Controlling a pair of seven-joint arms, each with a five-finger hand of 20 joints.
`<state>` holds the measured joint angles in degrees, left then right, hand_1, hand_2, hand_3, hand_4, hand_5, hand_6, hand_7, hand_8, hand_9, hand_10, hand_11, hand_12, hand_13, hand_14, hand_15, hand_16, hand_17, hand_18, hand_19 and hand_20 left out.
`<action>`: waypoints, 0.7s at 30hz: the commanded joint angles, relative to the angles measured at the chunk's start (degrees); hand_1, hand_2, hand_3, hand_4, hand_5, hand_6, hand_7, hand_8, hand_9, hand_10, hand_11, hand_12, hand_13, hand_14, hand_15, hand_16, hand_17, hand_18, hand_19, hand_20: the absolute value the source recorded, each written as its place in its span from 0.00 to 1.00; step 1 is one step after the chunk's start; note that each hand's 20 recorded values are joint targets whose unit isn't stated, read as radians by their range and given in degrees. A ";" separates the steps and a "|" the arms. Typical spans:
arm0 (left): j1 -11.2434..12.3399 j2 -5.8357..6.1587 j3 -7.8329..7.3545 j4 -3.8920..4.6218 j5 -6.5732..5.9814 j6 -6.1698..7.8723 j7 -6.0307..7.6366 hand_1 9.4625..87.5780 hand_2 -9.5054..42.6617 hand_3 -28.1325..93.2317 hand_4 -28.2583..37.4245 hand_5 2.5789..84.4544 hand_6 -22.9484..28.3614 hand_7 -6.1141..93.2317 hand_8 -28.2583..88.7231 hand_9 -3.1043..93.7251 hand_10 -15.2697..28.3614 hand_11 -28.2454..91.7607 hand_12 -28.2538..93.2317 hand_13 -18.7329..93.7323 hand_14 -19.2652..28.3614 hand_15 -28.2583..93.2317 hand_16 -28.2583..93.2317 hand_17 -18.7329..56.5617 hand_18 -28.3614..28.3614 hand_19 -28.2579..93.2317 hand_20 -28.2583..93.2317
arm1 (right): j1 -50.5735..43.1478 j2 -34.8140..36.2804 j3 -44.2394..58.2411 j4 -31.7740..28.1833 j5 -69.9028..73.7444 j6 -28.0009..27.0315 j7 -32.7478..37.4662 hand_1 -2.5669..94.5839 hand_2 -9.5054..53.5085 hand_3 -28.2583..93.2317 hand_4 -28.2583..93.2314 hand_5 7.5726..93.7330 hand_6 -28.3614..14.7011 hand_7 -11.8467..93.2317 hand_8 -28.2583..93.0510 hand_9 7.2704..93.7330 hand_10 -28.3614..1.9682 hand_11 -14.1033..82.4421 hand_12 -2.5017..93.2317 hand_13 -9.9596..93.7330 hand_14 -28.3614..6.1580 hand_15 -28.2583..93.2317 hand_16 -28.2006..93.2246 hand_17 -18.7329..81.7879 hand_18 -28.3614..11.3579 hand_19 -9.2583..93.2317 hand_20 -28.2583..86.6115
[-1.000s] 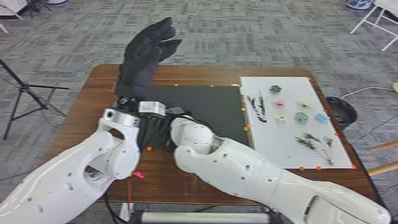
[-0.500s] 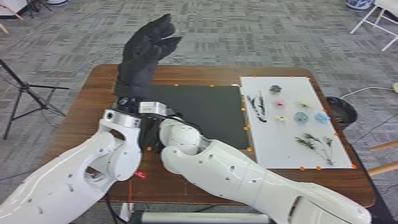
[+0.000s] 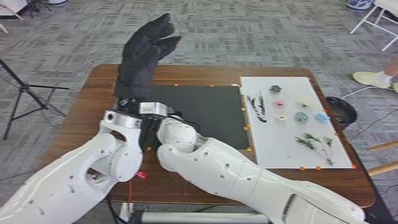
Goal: Arrange flowers
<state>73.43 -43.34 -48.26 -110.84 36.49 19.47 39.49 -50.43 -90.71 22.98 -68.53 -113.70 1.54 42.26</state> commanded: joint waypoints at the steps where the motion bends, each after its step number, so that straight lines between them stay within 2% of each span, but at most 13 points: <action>1: 0.46 -1.14 -0.50 -0.24 0.15 -0.33 0.65 0.30 0.07 0.79 0.13 0.35 0.48 0.32 0.15 0.30 0.61 0.49 0.40 0.38 0.69 0.55 0.27 0.15 0.85 0.57 0.37 | -0.53 0.39 1.21 -0.07 3.77 -1.43 2.34 0.44 0.00 0.90 0.09 0.85 0.72 0.53 0.44 0.92 0.75 0.84 0.69 0.92 0.67 0.95 0.60 0.66 0.18 1.00 0.59; 3: 0.58 -1.33 -0.76 -0.07 0.33 -0.98 0.35 0.30 0.07 0.79 0.13 0.35 0.48 0.32 0.15 0.30 0.61 0.49 0.40 0.38 0.69 0.55 0.27 0.15 0.85 0.57 0.37 | -0.20 1.58 0.59 -1.15 5.00 0.14 2.61 0.40 0.00 0.89 0.07 0.86 0.70 0.48 0.43 0.91 0.75 0.83 0.70 0.92 0.66 0.94 0.61 0.66 0.18 1.00 0.59; 6: 0.78 -1.85 -1.22 0.36 0.60 -2.14 -0.49 0.30 0.07 0.79 0.13 0.35 0.48 0.32 0.15 0.30 0.61 0.49 0.40 0.38 0.69 0.55 0.27 0.15 0.85 0.57 0.37 | -0.02 3.02 1.27 -3.19 7.09 -1.56 3.89 0.35 0.00 0.90 0.07 0.86 0.67 0.45 0.41 0.91 0.73 0.83 0.70 0.92 0.66 0.94 0.61 0.65 0.18 1.00 0.59; 7: 0.93 -2.10 -1.37 0.46 0.60 -2.40 -0.72 0.30 0.07 0.79 0.13 0.35 0.48 0.32 0.15 0.30 0.61 0.49 0.40 0.38 0.69 0.55 0.27 0.15 0.85 0.57 0.37 | -0.05 3.55 1.15 -3.86 7.29 -1.35 4.24 0.33 0.00 0.90 0.07 0.86 0.66 0.46 0.35 0.90 0.73 0.82 0.70 0.92 0.66 0.93 0.61 0.65 0.18 1.00 0.58; 8: 0.73 -2.13 -1.25 0.61 0.62 -2.61 -0.74 0.30 0.07 0.79 0.13 0.35 0.48 0.32 0.15 0.30 0.61 0.49 0.40 0.38 0.69 0.55 0.27 0.15 0.85 0.57 0.37 | 0.54 4.15 0.29 -4.04 6.77 -1.06 4.18 0.31 0.00 0.90 0.07 0.85 0.65 0.47 0.24 0.90 0.71 0.82 0.70 0.91 0.66 0.93 0.61 0.65 0.18 1.00 0.58; 9: 0.72 -2.42 -1.43 0.85 0.85 -2.91 -1.19 0.30 0.07 0.79 0.13 0.35 0.48 0.32 0.15 0.30 0.61 0.49 0.40 0.38 0.69 0.55 0.27 0.15 0.85 0.57 0.37 | 0.47 4.49 0.20 -4.00 5.42 -1.73 4.00 0.30 0.00 0.90 0.07 0.85 0.64 0.47 0.20 0.90 0.71 0.82 0.70 0.91 0.65 0.93 0.61 0.64 0.18 1.00 0.58; 13: 0.88 -2.95 -1.79 1.25 1.08 -4.08 -1.84 0.30 0.07 0.79 0.13 0.35 0.48 0.32 0.15 0.30 0.61 0.48 0.40 0.38 0.69 0.55 0.27 0.15 0.85 0.57 0.37 | 1.35 6.86 -0.64 -4.77 5.80 -2.60 4.88 0.28 0.01 0.89 0.07 0.85 0.63 0.46 0.18 0.89 0.70 0.82 0.70 0.91 0.65 0.93 0.61 0.64 0.17 1.00 0.57; 14: 0.46 -3.47 -1.68 1.79 1.29 -5.01 -2.22 0.30 0.07 0.79 0.13 0.35 0.48 0.32 0.15 0.30 0.61 0.48 0.40 0.38 0.69 0.55 0.27 0.15 0.85 0.57 0.37 | 1.80 8.45 -1.35 -5.77 5.50 -2.07 5.50 0.28 0.01 0.89 0.07 0.85 0.63 0.45 0.18 0.89 0.70 0.82 0.70 0.90 0.65 0.92 0.61 0.63 0.17 1.00 0.57; 15: 0.40 -4.16 -1.99 2.29 1.66 -5.96 -2.80 0.30 0.07 0.79 0.13 0.35 0.48 0.32 0.15 0.30 0.61 0.48 0.40 0.38 0.69 0.55 0.27 0.15 0.85 0.57 0.37 | 1.60 10.05 -0.87 -7.09 4.75 -2.54 5.66 0.28 0.01 0.89 0.07 0.84 0.62 0.45 0.18 0.88 0.70 0.81 0.70 0.90 0.64 0.92 0.61 0.63 0.17 1.00 0.57; 17: 1.07 -4.77 -2.89 2.66 1.78 -6.86 -3.16 0.30 0.07 0.79 0.13 0.35 0.48 0.32 0.15 0.30 0.61 0.48 0.40 0.38 0.69 0.55 0.27 0.15 0.85 0.57 0.37 | 2.38 14.80 -1.02 -11.03 6.59 -1.49 5.49 0.27 0.03 0.88 0.06 0.80 0.60 0.44 0.18 0.85 0.67 0.81 0.70 0.88 0.62 0.92 0.61 0.60 0.17 0.99 0.57; 18: 1.82 -5.19 -3.69 2.68 2.06 -7.18 -3.56 0.30 0.07 0.79 0.13 0.35 0.48 0.32 0.15 0.30 0.61 0.48 0.40 0.38 0.69 0.55 0.27 0.15 0.85 0.57 0.37 | 1.96 17.40 0.01 -13.65 7.32 -0.73 5.49 0.26 0.04 0.88 0.06 0.78 0.58 0.42 0.17 0.82 0.65 0.81 0.69 0.86 0.59 0.92 0.61 0.58 0.17 0.98 0.56; 19: 3.30 -5.26 -4.71 2.24 2.04 -6.80 -4.03 0.30 0.08 0.79 0.13 0.35 0.48 0.32 0.15 0.30 0.61 0.48 0.40 0.38 0.69 0.55 0.27 0.15 0.85 0.57 0.37 | 1.54 19.92 0.88 -16.05 7.96 0.01 4.94 0.26 0.05 0.87 0.06 0.74 0.56 0.40 0.18 0.80 0.61 0.80 0.66 0.83 0.56 0.92 0.60 0.55 0.16 0.97 0.57; 21: 5.69 -5.95 -6.46 2.08 2.44 -7.50 -5.69 0.30 0.07 0.79 0.13 0.35 0.48 0.32 0.15 0.30 0.61 0.48 0.40 0.38 0.69 0.55 0.27 0.15 0.85 0.57 0.37 | -0.28 26.50 3.43 -22.42 9.27 2.57 3.87 0.26 0.06 0.87 0.05 0.69 0.54 0.40 0.18 0.73 0.51 0.77 0.57 0.79 0.53 0.91 0.59 0.52 0.16 0.94 0.59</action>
<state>74.10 -46.52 -50.57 -108.50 37.72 13.70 37.04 -48.50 -83.21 21.75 -78.30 -107.57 0.02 46.36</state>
